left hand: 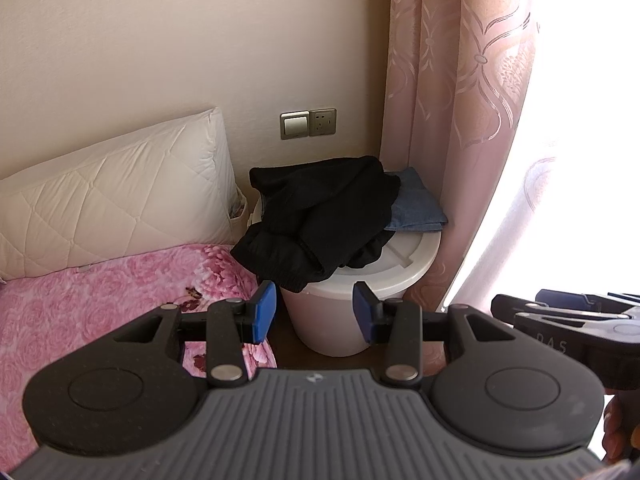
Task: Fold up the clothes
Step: 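Approach the black garment on the white bucket with both grippers open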
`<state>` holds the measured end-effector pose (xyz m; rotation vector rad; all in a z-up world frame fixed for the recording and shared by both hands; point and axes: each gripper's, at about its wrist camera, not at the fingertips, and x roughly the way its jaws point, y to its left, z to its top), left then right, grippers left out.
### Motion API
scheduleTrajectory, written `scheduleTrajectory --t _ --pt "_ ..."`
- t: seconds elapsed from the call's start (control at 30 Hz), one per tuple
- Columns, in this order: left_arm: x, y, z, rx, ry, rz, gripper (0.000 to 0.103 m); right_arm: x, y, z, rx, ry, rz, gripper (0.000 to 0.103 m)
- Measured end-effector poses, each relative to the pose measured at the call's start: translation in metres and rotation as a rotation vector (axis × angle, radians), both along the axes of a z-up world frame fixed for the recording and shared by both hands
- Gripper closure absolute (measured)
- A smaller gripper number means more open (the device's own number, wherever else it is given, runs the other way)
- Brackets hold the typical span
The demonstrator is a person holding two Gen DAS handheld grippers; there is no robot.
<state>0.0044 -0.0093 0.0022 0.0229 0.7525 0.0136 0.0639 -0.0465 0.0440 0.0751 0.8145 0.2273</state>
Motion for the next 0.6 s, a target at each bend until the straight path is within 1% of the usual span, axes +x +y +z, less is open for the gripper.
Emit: scheduleTrajectory --t 0.23,0.6 --pt "0.004 0.004 -0.001 -0.006 0.0 -0.001 0.065 0.015 -0.003 -0.003 0.001 0.001 0.0 0.055" --pt "0.011 0.018 -0.007 -0.028 0.019 -0.007 0.065 0.02 0.011 -0.004 -0.009 0.002 0.002 0.055"
